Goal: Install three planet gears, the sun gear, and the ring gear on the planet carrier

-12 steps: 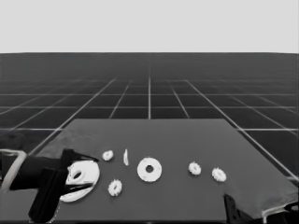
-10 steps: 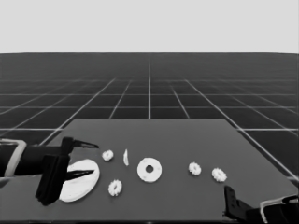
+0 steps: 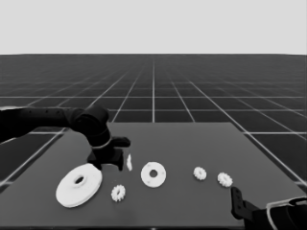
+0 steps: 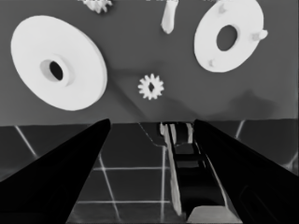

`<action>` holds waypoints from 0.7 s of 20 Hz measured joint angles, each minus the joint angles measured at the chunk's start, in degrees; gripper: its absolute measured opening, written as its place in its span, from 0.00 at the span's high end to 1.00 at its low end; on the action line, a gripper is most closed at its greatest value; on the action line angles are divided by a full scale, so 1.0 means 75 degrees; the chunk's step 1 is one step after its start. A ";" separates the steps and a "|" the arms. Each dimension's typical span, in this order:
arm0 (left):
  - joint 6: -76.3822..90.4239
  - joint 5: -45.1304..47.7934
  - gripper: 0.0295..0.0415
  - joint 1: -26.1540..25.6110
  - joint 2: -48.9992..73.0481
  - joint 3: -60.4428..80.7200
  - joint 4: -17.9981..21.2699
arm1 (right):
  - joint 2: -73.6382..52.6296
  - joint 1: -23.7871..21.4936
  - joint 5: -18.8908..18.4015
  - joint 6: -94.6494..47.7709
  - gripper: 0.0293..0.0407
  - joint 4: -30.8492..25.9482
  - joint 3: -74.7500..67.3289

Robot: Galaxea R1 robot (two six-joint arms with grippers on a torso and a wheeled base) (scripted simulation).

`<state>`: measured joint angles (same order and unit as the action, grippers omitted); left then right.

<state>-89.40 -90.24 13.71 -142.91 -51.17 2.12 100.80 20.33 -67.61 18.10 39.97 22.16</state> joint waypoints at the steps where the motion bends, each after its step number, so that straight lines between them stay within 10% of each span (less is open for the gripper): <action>1: -0.0019 0.0016 0.25 -0.0014 -0.0005 -0.0091 0.0056 | 0.0000 0.0000 0.0000 0.0000 0.19 0.0000 0.0000; 2: -0.0101 -0.0007 0.25 -0.1457 0.0007 -0.0073 -0.1652 | 0.0000 0.0000 0.0000 0.0000 0.19 0.0001 0.0000; 4: 0.0412 0.0151 0.25 -0.3289 -0.0132 -0.0801 -0.3189 | 0.0000 0.0000 0.0000 0.0000 0.19 0.0001 0.0001; 11: 0.0870 0.0464 0.25 -0.3949 -0.0310 -0.1527 -0.3745 | 0.0000 0.0000 0.0000 0.0000 0.19 0.0001 0.0001; 13: 0.0881 0.0476 0.84 -0.3959 -0.0315 -0.1553 -0.3764 | 0.0000 0.0000 0.0000 0.0000 0.19 0.0001 0.0001; 14: 0.0884 0.0479 0.86 -0.3965 -0.0317 -0.1559 -0.3768 | 0.0000 0.0000 0.0000 0.0000 0.19 0.0001 0.0001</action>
<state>-82.77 -86.64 -16.03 -145.29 -62.86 -26.14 100.80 20.32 -67.61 18.10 39.97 22.16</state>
